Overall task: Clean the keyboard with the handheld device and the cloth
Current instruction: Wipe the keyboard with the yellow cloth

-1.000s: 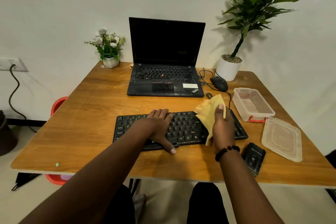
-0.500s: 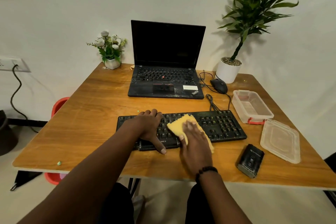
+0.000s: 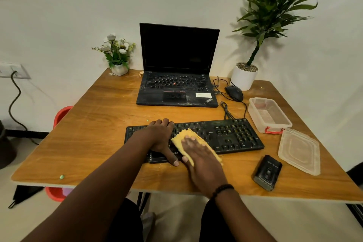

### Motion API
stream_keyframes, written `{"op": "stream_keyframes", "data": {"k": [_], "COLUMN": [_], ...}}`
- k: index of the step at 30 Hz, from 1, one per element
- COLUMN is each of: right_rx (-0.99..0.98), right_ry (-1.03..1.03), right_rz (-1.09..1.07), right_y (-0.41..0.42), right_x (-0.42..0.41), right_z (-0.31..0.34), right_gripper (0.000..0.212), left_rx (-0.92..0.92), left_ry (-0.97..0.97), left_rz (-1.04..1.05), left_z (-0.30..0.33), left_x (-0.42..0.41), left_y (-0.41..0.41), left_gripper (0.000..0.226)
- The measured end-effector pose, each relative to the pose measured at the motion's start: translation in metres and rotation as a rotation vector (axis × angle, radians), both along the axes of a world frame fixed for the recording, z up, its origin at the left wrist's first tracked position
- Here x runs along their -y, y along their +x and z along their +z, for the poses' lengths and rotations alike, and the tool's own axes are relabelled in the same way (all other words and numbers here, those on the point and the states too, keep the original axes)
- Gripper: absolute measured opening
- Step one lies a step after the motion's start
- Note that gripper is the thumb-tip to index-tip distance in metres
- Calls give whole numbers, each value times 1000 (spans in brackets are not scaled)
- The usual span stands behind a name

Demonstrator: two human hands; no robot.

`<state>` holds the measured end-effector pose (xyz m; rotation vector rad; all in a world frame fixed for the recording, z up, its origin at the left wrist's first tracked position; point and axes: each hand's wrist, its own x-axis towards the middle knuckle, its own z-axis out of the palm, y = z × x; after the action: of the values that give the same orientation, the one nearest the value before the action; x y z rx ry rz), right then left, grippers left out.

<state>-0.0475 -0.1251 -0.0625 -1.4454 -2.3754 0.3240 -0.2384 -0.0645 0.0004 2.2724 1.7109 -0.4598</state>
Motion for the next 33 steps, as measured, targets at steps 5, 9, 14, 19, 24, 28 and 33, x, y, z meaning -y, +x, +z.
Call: {"op": "stream_keyframes", "data": {"k": [5, 9, 14, 19, 24, 28, 33], "right_rx": [-182, -1016, -955, -112, 148, 117, 121], "right_ry": [-163, -420, -137, -241, -105, -129, -76], "right_rz": [-194, -548, -659, -271, 84, -155, 155], "right_y": [-8, -2, 1, -37, -41, -36, -55], "right_x": [-19, -37, -72, -66, -52, -68, -37], "right_z": [26, 65, 82, 33, 22, 27, 19], "right_gripper": [46, 35, 37, 51, 54, 53, 54], "left_rx": [55, 83, 28, 3, -11, -1, 25], "left_ry": [15, -65, -83, -16, -5, 7, -5], "left_rz": [26, 77, 132, 89, 81, 86, 81], "left_z": [-2, 1, 5, 4, 0, -1, -3], "left_x": [4, 12, 23, 20, 15, 14, 14], "left_y": [-1, -8, -33, -32, -35, -31, -35], "left_gripper": [145, 150, 150, 146, 148, 147, 147]}}
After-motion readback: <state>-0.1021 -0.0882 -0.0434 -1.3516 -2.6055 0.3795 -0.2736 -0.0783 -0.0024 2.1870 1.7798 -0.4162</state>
